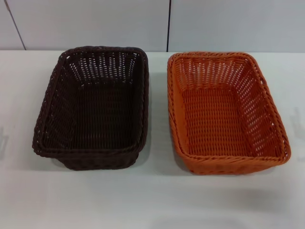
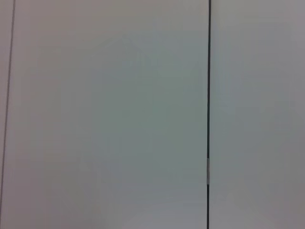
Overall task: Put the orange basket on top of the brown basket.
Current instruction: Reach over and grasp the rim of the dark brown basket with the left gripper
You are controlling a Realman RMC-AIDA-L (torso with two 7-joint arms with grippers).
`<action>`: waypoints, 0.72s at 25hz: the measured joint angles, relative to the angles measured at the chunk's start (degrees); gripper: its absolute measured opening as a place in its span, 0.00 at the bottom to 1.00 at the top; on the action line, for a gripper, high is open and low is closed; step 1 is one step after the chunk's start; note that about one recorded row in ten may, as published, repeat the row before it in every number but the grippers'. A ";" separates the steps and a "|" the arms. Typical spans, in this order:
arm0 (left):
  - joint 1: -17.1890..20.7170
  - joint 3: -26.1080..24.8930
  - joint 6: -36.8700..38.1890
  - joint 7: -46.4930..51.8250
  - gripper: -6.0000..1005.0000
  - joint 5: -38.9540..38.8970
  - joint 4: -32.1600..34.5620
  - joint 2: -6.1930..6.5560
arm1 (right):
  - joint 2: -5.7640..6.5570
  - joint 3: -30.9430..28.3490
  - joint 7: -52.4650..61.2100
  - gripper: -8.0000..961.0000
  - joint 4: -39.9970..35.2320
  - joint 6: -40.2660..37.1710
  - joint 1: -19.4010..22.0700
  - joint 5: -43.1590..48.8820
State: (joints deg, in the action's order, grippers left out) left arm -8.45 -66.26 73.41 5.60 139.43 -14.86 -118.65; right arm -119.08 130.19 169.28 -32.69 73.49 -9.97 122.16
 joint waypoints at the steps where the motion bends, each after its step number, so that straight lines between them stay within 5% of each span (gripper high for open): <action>1: 0.11 0.00 -0.07 0.00 0.79 -0.02 0.02 0.00 | 0.00 0.00 0.00 0.78 0.01 -0.03 0.00 0.00; 18: -0.59 -0.07 -0.38 0.02 0.79 0.00 0.80 0.09 | -0.18 0.14 0.00 0.78 0.15 -0.41 0.13 0.00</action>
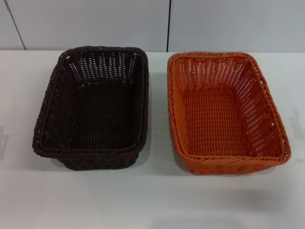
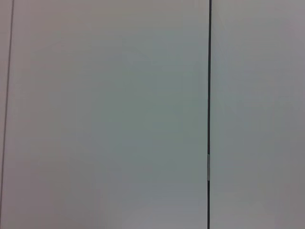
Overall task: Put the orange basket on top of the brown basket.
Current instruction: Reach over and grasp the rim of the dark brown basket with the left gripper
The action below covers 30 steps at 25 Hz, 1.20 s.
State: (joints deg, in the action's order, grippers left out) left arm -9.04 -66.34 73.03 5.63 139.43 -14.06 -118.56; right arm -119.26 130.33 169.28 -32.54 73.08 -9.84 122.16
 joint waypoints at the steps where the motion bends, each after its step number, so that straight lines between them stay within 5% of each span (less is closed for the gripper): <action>1: -0.03 0.02 0.00 0.00 0.79 0.01 0.00 0.00 | 0.00 0.00 0.00 0.78 0.05 -0.03 0.05 0.00; 30: -0.02 0.17 0.01 0.00 0.78 0.34 0.02 -0.15 | -0.07 0.83 0.00 0.76 0.59 0.40 0.44 0.10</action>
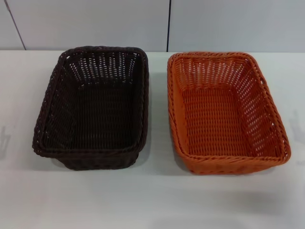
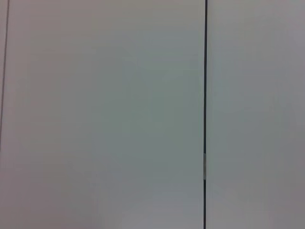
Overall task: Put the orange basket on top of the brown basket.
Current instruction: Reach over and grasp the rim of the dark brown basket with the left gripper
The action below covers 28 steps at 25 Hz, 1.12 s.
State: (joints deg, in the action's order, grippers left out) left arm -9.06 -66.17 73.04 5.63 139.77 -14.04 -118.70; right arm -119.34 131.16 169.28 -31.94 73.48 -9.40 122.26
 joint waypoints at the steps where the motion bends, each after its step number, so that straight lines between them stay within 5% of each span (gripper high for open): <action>1: -0.03 0.00 0.00 0.00 0.78 -0.02 0.00 0.03 | 0.00 0.00 0.00 0.76 -0.02 0.00 0.00 -0.01; 28: -0.26 -0.08 0.18 0.00 0.78 -0.38 -0.02 0.15 | -0.10 0.22 0.00 0.75 -0.26 -0.10 -0.07 -0.10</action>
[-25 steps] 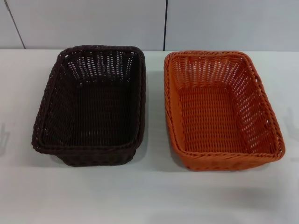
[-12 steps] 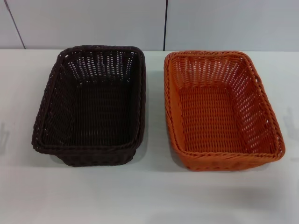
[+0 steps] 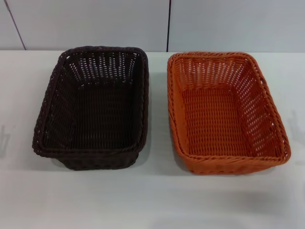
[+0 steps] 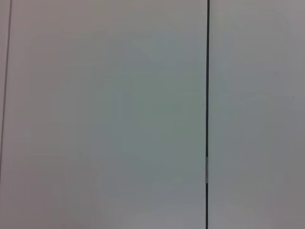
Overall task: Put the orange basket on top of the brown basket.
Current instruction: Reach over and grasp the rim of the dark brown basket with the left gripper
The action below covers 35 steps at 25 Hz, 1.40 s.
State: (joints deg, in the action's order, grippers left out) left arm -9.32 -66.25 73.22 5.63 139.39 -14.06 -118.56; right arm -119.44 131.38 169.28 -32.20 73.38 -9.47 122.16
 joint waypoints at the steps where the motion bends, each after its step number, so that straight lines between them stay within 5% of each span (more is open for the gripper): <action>1: 0.00 0.02 0.03 0.00 0.78 0.00 0.00 0.00 | 0.02 0.21 0.00 0.75 -0.01 0.00 -0.02 0.00; 9: 0.28 0.07 0.03 0.15 0.78 0.25 -0.40 0.08 | 0.09 0.49 0.00 0.75 -0.18 -0.13 -0.15 0.00; 12: 1.28 -0.05 -1.12 0.82 0.78 0.48 -4.43 1.32 | 0.15 0.49 0.00 0.75 -0.52 -0.30 -0.33 0.00; 13: 1.49 -0.07 -2.91 0.87 0.78 0.54 -6.42 2.26 | 0.16 0.49 0.00 0.75 -0.64 -0.33 -0.34 0.00; 14: 1.98 -0.13 -7.84 0.96 0.78 1.04 -12.01 5.00 | 0.17 0.53 0.00 0.75 -0.79 -0.36 -0.35 0.00; 15: 1.98 -0.13 -7.84 0.96 0.78 1.04 -12.01 5.00 | 0.17 0.53 0.00 0.75 -0.79 -0.36 -0.35 0.00; 17: 3.20 -0.96 -16.38 0.97 0.78 3.31 -20.70 8.49 | 0.18 0.57 0.00 0.75 -1.05 -0.47 -0.36 -0.03; 19: 3.20 -0.96 -16.38 0.97 0.78 3.31 -20.70 8.49 | 0.18 0.57 0.00 0.74 -1.82 -0.84 -0.34 -0.75; 20: 5.30 -3.95 -29.57 0.98 0.78 6.88 -32.99 11.80 | 0.18 0.57 0.00 0.74 -2.28 -1.16 -0.33 -1.33; 21: 7.02 -7.12 -39.98 1.00 0.78 9.53 -42.22 13.23 | 0.18 0.57 0.00 0.74 -3.36 -1.90 -0.27 -2.74; 24: 7.02 -7.12 -39.98 1.00 0.77 9.53 -42.22 13.23 | 0.18 0.55 -0.01 0.74 -3.98 -2.30 -0.22 -3.51; 25: 9.20 -14.17 -65.49 0.47 0.77 15.17 -59.54 13.78 | 0.15 0.55 0.00 0.74 -4.24 -2.40 -0.24 -3.64; 26: 9.01 -17.63 -81.60 -1.55 0.77 16.89 -68.29 12.55 | 0.12 0.55 0.00 0.74 -4.77 -2.50 -0.34 -3.68; 27: 8.68 -19.14 -88.16 -3.22 0.77 17.22 -71.84 11.50 | 0.12 0.55 0.00 0.74 -4.77 -2.50 -0.34 -3.68; 29: 8.68 -19.14 -88.16 -3.22 0.77 17.22 -71.84 11.50 | 0.11 0.54 0.00 0.74 -5.34 -2.59 -0.49 -3.70; 31: 4.29 -29.16 -117.15 -17.59 0.76 17.94 -81.75 2.29 | 0.13 0.53 0.00 0.74 -5.46 -2.66 -1.07 -3.72; 35: 0.97 -30.76 -127.31 -22.54 0.76 18.43 -82.93 0.09 | 0.19 0.89 0.00 0.74 -5.49 -2.70 -1.65 -3.74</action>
State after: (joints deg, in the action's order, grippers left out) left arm -8.34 -97.01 -54.09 -16.91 157.82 -96.99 -118.47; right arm -119.25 132.26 169.27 -37.70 70.68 -11.12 118.42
